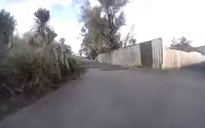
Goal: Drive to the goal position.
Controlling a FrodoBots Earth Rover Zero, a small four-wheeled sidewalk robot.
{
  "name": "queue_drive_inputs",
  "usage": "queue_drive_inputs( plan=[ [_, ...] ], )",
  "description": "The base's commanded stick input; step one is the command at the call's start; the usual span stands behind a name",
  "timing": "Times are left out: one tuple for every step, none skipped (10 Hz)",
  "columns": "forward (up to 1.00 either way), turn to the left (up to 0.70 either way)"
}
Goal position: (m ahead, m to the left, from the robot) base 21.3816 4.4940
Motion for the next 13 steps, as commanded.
queue_drive_inputs(
  plan=[
    [0.85,0.00],
    [0.85,0.00],
    [0.85,0.00],
    [0.85,0.00],
    [0.85,0.00],
    [0.85,0.00],
    [0.85,-0.22],
    [0.85,-0.33],
    [0.85,-0.32],
    [0.85,-0.24],
    [0.85,-0.11],
    [0.85,0.00],
    [0.85,0.00]
  ],
)
